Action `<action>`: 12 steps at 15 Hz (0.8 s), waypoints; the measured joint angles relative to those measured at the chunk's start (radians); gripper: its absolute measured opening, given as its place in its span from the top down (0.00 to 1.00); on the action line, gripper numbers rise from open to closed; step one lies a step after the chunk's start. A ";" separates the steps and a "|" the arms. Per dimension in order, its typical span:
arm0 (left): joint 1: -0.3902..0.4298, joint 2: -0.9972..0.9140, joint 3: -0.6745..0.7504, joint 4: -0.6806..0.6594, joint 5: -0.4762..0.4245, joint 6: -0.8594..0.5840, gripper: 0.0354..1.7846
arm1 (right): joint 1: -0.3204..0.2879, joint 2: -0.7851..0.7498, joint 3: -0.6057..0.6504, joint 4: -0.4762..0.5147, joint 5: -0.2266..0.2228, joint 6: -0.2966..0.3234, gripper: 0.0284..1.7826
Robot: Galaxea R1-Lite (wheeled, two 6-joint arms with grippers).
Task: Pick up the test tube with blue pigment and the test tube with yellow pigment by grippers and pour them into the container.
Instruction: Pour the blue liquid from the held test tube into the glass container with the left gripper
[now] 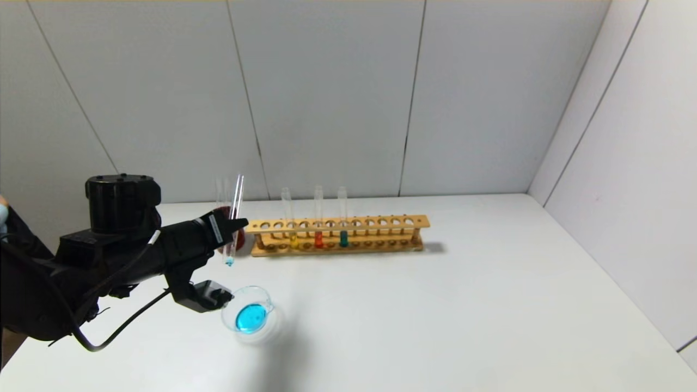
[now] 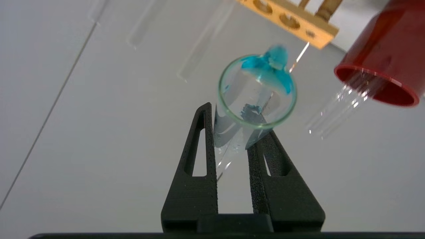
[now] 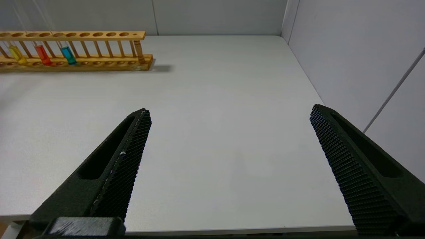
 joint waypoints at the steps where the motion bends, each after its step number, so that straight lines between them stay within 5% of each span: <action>1: -0.002 -0.004 0.008 -0.025 0.010 0.009 0.84 | -0.001 0.000 0.000 0.000 0.000 0.000 0.02; 8: -0.003 -0.020 0.045 -0.050 0.033 0.005 0.84 | 0.000 0.000 0.000 0.000 0.000 0.000 0.02; 12: 0.004 -0.035 0.043 -0.054 0.121 -0.171 0.84 | -0.001 0.000 0.000 0.000 0.000 0.000 0.02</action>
